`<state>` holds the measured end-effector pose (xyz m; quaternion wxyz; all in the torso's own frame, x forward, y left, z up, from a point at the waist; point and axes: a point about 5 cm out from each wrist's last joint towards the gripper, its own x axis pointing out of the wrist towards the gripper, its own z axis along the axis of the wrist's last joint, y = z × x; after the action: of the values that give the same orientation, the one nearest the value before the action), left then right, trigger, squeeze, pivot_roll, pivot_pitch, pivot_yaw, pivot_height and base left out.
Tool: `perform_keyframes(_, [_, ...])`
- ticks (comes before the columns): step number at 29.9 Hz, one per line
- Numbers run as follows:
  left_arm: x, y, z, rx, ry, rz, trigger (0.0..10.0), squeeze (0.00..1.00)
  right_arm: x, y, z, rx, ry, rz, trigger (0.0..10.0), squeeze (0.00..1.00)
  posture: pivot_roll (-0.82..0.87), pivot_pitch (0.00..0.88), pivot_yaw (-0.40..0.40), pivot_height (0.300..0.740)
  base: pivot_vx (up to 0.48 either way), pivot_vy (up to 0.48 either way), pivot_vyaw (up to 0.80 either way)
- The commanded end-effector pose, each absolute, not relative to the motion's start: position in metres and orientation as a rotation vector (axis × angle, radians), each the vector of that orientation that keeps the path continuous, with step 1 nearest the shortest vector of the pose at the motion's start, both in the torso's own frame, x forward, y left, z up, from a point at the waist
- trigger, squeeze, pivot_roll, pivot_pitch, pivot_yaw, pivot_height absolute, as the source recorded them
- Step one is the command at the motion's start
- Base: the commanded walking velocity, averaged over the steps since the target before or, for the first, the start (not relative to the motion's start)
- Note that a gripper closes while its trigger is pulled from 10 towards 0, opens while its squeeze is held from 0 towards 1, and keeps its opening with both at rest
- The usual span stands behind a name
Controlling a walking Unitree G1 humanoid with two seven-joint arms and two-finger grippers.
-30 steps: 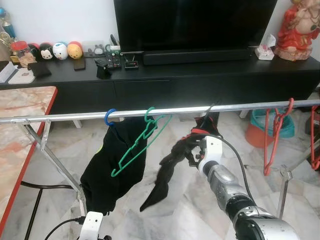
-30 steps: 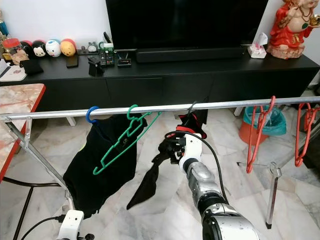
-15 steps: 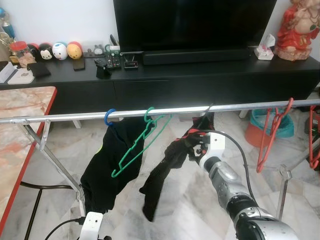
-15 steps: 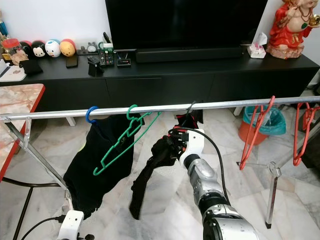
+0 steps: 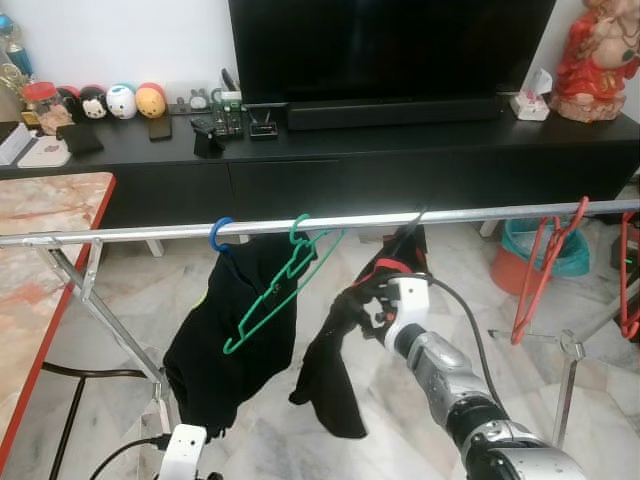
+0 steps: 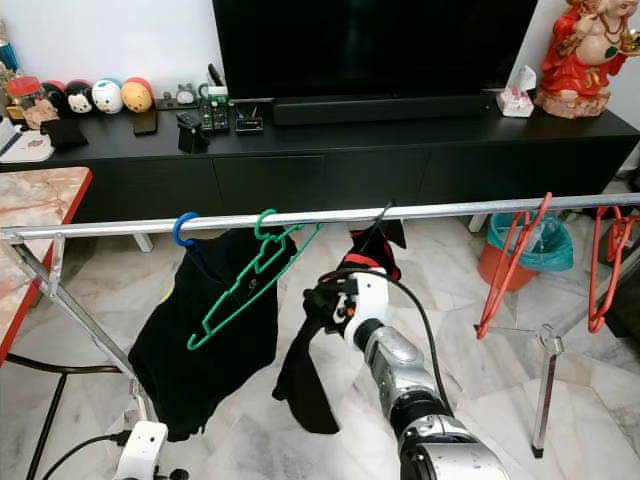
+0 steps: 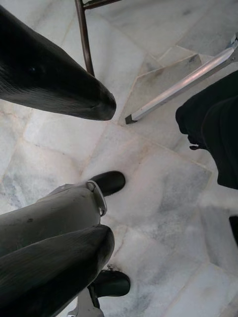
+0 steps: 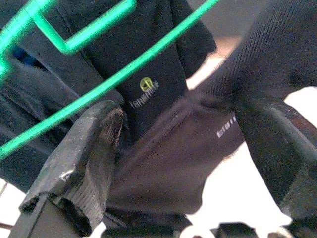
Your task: Hang hanger
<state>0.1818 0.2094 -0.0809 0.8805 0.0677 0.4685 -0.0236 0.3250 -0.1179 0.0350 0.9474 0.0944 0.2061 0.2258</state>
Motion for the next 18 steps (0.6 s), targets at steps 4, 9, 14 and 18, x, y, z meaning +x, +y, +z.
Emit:
perform_keyframes(4, [0.178, 0.207, -0.083, 0.159, 0.992, -0.077, 10.0, 0.00, 0.317, -0.127, 0.019, 0.123, 0.519, 0.368, 10.0, 0.00, -0.11, 0.000, -0.008, 0.740, 0.000, 0.000, 0.00])
perform_keyframes(9, [0.179, 0.204, -0.083, 0.154, 0.991, -0.085, 10.0, 0.00, 0.317, -0.136, 0.017, 0.065, 0.533, 0.302, 10.0, 0.00, -0.12, 0.000, -0.008, 0.740, 0.000, 0.000, 0.00])
perform_keyframes(14, [0.179, 0.205, -0.083, 0.155, 0.991, -0.089, 10.0, 0.00, 0.319, -0.150, 0.018, 0.004, 0.535, 0.204, 10.0, 0.00, -0.12, 0.000, -0.008, 0.740, 0.000, 0.000, 0.00])
perform_keyframes(18, [0.180, 0.206, -0.082, 0.157, 0.988, -0.088, 10.0, 0.00, 0.321, -0.158, 0.020, -0.030, 0.519, 0.136, 10.0, 0.00, -0.12, 0.000, -0.008, 0.740, 0.000, 0.000, 0.00])
